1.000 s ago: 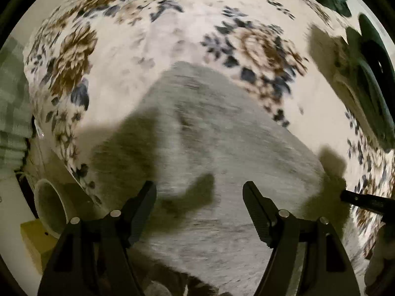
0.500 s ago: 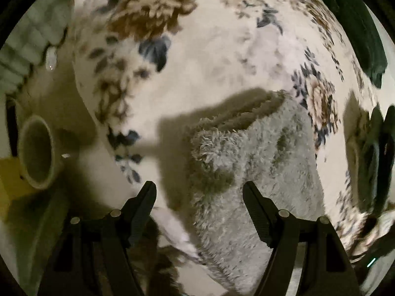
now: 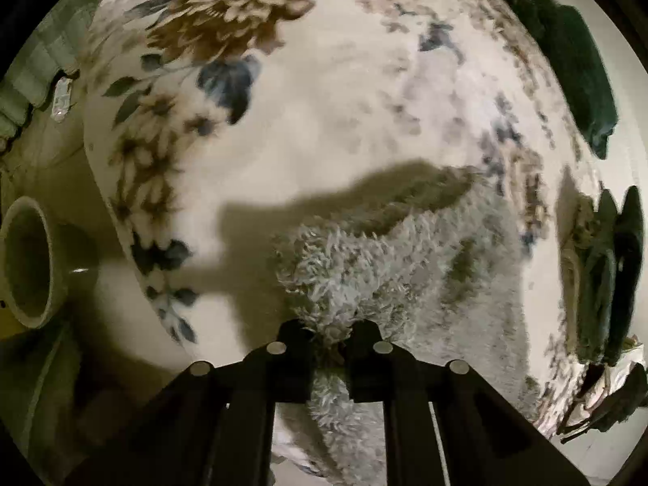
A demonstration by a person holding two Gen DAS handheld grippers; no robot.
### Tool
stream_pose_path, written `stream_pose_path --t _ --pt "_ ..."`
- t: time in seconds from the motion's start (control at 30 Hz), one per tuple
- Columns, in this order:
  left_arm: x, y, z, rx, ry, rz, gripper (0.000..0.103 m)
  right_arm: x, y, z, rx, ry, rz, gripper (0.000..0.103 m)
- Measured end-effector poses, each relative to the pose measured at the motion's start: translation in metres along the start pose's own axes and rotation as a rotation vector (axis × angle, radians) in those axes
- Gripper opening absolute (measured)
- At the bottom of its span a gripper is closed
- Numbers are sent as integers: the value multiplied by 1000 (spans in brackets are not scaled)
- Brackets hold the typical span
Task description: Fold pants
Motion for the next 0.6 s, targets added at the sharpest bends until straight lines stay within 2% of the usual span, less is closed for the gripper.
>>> stream_pose_path --t 0.07,0.13,0.17,0.2,0.23,0.27,0.3,0.47,0.6 --pt "2 2 -6 38 -24 -14 11 -7 4 -1 11 4 14 12" --pt "-6 4 6 12 -85 -85 15 -3 10 1 24 -11 56 12" --pt "-12 5 13 -12 -119 -120 28 0 14 4 38 -41 76 17" --pt "-23 10 24 -41 -174 -196 39 -3 14 13 46 -71 90 35" --pt "-32 16 31 -57 -202 -243 70 -9 15 24 37 -103 108 49" --pt "-48 27 39 -68 -197 -299 85 -11 15 32 16 -128 114 70" --pt "-58 36 43 -71 -178 -328 85 -19 13 43 -16 -150 116 78" --pt "-141 97 43 7 -82 -500 85 -101 -15 101 -223 -218 34 91" --pt "-212 168 21 97 -42 -660 85 -202 -54 152 -357 -233 -115 91"
Point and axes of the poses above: each gripper's, at about its wrist camera, not at the fingertips, and z roughly against the way its jaws point, x to its left, y to its underside, the point moved 8 cm from there along -z, roughly the way its jaws point, and after that the axes turned 3 degrees about -z, right-handed, at the moved point
